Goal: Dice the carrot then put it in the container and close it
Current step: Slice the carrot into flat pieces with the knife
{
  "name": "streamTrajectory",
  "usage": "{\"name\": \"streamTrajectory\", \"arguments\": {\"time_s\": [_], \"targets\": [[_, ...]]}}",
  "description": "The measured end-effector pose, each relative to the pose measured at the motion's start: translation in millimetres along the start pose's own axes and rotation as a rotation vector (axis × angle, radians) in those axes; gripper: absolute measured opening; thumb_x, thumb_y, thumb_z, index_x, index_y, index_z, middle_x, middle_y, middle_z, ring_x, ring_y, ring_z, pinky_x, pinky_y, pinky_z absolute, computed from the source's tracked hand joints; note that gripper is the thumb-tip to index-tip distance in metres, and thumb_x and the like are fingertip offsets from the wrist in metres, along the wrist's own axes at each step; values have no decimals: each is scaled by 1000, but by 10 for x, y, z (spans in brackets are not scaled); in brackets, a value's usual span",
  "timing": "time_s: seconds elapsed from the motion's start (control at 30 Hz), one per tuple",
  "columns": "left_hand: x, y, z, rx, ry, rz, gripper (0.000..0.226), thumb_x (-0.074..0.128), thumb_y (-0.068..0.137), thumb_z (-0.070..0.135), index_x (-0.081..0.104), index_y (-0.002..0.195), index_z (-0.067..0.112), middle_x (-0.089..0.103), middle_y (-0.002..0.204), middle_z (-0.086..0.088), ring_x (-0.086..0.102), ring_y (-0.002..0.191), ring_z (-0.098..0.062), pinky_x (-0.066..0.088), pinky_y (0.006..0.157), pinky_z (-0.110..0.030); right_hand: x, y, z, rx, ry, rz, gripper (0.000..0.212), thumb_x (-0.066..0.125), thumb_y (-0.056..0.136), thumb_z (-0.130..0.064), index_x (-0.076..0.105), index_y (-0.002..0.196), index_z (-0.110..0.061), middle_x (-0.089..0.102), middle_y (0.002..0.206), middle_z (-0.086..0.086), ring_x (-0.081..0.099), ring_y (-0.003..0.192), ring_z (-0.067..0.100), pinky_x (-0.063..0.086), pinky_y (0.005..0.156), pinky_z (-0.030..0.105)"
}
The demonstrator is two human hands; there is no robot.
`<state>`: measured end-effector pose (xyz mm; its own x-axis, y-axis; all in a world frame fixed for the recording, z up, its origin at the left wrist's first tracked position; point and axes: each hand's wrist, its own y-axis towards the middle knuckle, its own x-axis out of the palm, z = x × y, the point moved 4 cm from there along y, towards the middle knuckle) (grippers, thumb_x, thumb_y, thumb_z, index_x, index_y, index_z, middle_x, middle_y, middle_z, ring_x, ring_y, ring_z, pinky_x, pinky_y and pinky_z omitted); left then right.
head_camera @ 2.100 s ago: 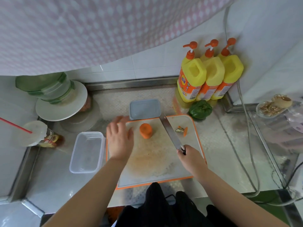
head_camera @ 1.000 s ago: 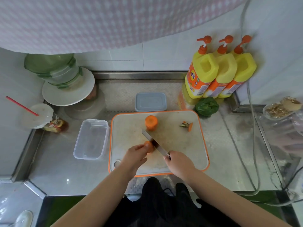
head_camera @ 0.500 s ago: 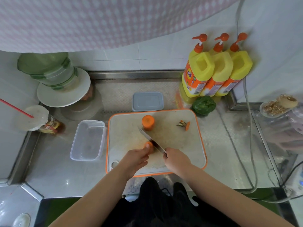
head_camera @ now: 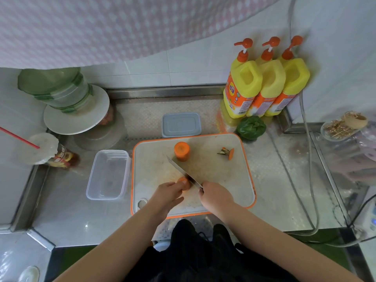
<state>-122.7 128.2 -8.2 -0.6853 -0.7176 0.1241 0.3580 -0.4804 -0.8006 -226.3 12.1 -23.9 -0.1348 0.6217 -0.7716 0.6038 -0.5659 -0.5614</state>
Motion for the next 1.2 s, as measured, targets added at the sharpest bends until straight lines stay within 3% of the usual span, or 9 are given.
{"name": "streamTrajectory", "arguments": {"time_s": [0.13, 0.4, 0.53, 0.6, 0.73, 0.87, 1.2], "targets": [[62, 4, -10, -28, -102, 22, 13, 66, 93, 19, 63, 83, 11, 55, 89, -3, 54, 86, -15, 44, 107, -40, 21, -5, 6, 6, 29, -23, 29, 35, 101, -27, 57, 109, -11, 63, 107, 9, 60, 101, 25, 45, 78, 30], [47, 30, -36, -7, -211, 59, 14, 69, 90, 17, 66, 93, 4, 65, 103, -12, 61, 107, -23, 45, 105, -38, 7, -33, -58, 42, -10, -60, 28, 36, 102, -25, 58, 112, -10, 63, 111, 9, 60, 104, 25, 45, 80, 29], [70, 34, -57, 3, -203, 71, 15, 70, 90, 20, 65, 84, 8, 65, 97, -6, 59, 97, -18, 46, 100, -34, -105, -118, -128, 56, 43, -58, 31, 36, 102, -29, 59, 108, -9, 64, 108, 10, 60, 102, 26, 46, 80, 31], [73, 40, -67, 11, -197, 83, 18, 71, 90, 22, 66, 80, 8, 63, 94, -7, 56, 91, -18, 47, 94, -32, -184, -202, -161, 42, 71, -40, 28, 36, 101, -28, 58, 94, -12, 65, 104, 11, 61, 98, 27, 44, 74, 31], [59, 60, -74, 22, -170, 108, 18, 71, 89, 24, 66, 88, 7, 68, 96, -6, 61, 100, -17, 47, 103, -36, -332, -402, -235, -9, 114, 3, 36, 37, 101, -28, 35, 66, -21, 60, 86, 8, 58, 85, 26, 37, 67, 29], [39, 59, -85, 41, -135, 118, 19, 71, 89, 26, 64, 90, 8, 68, 101, -7, 60, 107, -19, 46, 105, -36, -387, -533, -277, -18, 152, 25, 38, 37, 101, -27, 29, 64, -23, 38, 65, -5, 46, 74, 21, 33, 65, 29], [31, 50, -88, 59, -124, 105, 20, 71, 89, 26, 62, 89, 8, 67, 101, -7, 59, 112, -22, 45, 106, -38, -447, -644, -328, -27, 144, 63, 39, 37, 101, -27, 28, 64, -25, 37, 64, -7, 46, 73, 19, 32, 65, 28]]}}
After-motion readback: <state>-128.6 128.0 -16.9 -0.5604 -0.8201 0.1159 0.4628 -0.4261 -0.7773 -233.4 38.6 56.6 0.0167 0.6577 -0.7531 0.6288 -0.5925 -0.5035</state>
